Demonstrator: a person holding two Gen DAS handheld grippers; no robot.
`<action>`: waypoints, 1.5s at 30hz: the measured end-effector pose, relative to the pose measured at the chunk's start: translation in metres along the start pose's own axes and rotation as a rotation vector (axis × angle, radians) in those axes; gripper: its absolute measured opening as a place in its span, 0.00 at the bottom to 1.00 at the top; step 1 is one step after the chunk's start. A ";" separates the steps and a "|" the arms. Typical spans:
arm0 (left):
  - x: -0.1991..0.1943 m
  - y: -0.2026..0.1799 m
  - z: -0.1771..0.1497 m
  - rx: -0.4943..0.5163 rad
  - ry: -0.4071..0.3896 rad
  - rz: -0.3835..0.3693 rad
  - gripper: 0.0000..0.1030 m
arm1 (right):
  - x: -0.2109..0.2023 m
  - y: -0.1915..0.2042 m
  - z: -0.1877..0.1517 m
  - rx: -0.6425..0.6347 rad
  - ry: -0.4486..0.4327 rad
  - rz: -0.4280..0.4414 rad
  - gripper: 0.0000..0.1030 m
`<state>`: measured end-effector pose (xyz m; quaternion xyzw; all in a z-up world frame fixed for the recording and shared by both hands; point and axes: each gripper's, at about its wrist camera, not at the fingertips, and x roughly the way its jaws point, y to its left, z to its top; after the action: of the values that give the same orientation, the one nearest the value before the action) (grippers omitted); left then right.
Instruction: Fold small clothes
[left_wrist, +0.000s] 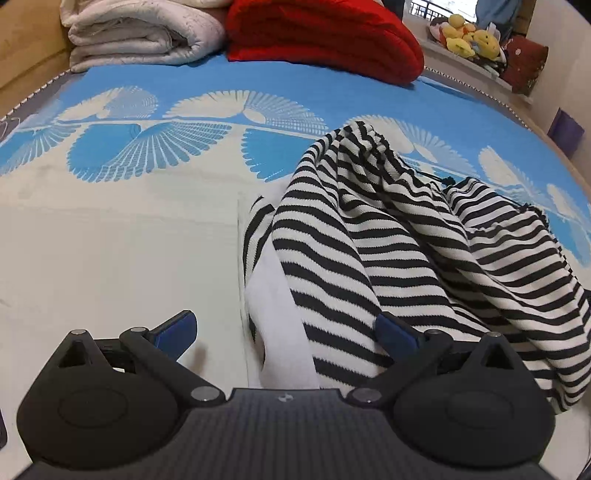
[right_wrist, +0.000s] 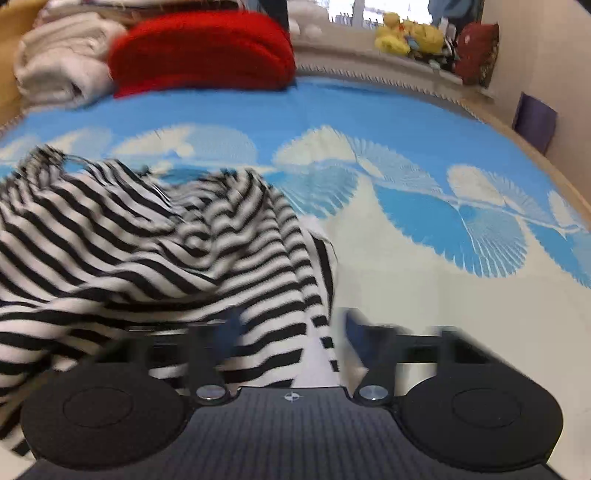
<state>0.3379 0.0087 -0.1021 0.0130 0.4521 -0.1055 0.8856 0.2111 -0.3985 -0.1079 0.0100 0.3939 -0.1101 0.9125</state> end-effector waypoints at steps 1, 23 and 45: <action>-0.001 0.000 0.001 0.001 -0.003 -0.004 1.00 | 0.002 -0.003 0.004 0.048 0.008 0.009 0.03; -0.002 0.017 -0.018 0.017 0.014 -0.053 0.99 | -0.035 -0.058 -0.011 0.412 -0.146 0.029 0.55; -0.055 -0.003 -0.041 0.172 -0.153 0.041 0.07 | -0.094 -0.066 -0.042 0.313 -0.120 0.064 0.10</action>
<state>0.2732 0.0207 -0.0822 0.0902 0.3721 -0.1265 0.9151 0.1049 -0.4399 -0.0642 0.1578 0.3165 -0.1413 0.9247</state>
